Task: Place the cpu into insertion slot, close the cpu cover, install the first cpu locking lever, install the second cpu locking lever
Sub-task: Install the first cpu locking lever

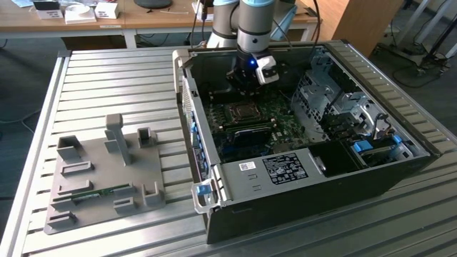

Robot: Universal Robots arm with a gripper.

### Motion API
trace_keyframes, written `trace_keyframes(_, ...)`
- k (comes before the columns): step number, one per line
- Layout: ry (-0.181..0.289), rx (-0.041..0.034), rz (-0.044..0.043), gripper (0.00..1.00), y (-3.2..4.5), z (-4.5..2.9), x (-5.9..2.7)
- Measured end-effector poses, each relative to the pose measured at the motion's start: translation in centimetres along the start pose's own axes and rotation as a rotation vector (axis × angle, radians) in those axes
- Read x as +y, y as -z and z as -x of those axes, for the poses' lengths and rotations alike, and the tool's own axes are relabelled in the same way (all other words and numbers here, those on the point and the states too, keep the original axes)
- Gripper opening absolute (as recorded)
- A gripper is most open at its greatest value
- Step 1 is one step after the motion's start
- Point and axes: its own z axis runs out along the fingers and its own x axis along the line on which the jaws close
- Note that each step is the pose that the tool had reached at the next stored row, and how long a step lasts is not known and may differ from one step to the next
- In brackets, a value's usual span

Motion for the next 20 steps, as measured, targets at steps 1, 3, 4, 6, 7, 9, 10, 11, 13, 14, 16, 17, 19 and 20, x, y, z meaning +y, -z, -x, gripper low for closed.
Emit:
trace_keyframes(1,-0.001,0.0000,-0.0001,0.11,0.00,-0.03,0.08)
trace_keyframes(3,-0.002,0.0000,-0.0002,0.11,0.00,-0.09,0.28)
trace_keyframes(4,-0.003,-0.0001,-0.0003,0.11,0.00,-0.12,0.37)
trace_keyframes(6,-0.005,-0.0001,-0.0018,0.11,0.03,-0.18,0.51)
trace_keyframes(7,-0.005,-0.0001,-0.0017,0.11,0.03,-0.20,0.55)
trace_keyframes(9,-0.006,0.0000,-0.0012,0.11,0.02,-0.22,0.63)
trace_keyframes(10,-0.006,0.0000,-0.0013,0.11,0.03,-0.23,0.64)
trace_keyframes(11,-0.006,0.0000,-0.0014,0.11,0.03,-0.24,0.67)
trace_keyframes(13,-0.006,0.0000,-0.0015,0.11,0.06,-0.25,0.69)
trace_keyframes(14,-0.006,0.0002,-0.0021,0.11,0.12,-0.25,0.68)
trace_keyframes(16,-0.006,0.0002,-0.0021,0.11,0.25,-0.25,0.71)
trace_keyframes(17,-0.006,0.0002,-0.0018,0.11,0.30,-0.25,0.73)
trace_keyframes(19,-0.006,-0.0002,-0.0007,0.11,0.40,-0.23,0.78)
trace_keyframes(20,-0.006,-0.0004,-0.0003,0.11,0.46,-0.22,0.80)
